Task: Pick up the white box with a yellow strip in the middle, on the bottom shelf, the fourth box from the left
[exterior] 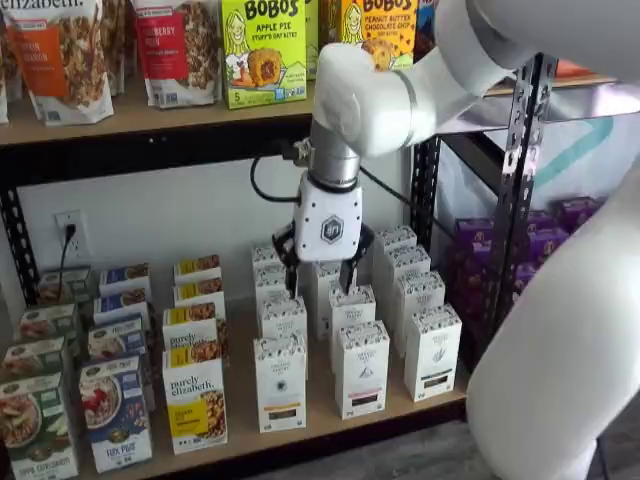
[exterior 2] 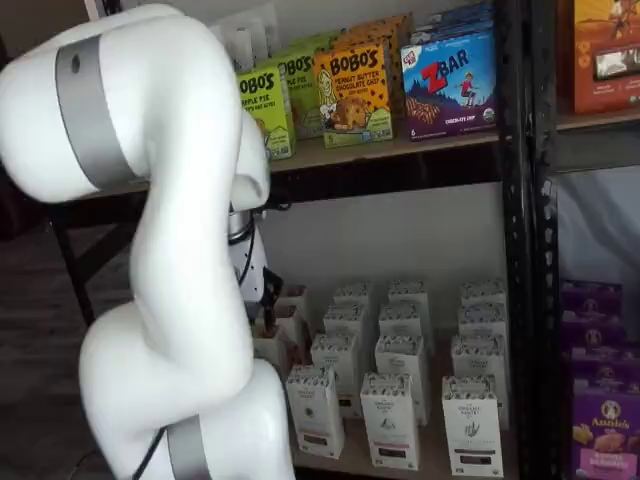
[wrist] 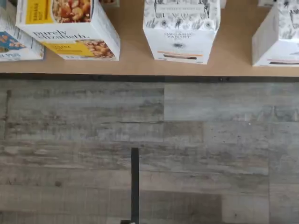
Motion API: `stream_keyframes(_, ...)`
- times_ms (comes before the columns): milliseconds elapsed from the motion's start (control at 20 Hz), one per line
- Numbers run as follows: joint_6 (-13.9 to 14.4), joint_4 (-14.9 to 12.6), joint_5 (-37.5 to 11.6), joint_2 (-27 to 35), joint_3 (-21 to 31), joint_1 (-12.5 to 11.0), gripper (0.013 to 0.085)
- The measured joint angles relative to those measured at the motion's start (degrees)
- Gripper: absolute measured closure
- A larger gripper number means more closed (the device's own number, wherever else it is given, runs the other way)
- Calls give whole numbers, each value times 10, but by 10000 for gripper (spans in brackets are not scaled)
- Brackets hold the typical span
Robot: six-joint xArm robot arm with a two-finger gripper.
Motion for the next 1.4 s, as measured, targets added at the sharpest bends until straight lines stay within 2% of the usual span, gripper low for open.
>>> stream_keyframes(350, -30, 7, -46, 78, -27, -22, 130)
stream_keyframes(600, -22, -17, -39, 129, -59, -33, 130)
stream_keyframes(800, -44, 0, -39, 166, -77, -42, 130)
stream_keyframes(1200, -37, -20, -54, 213, -93, -48, 130)
stream_keyframes(1400, -43, -16, -72, 229, -92, -51, 130)
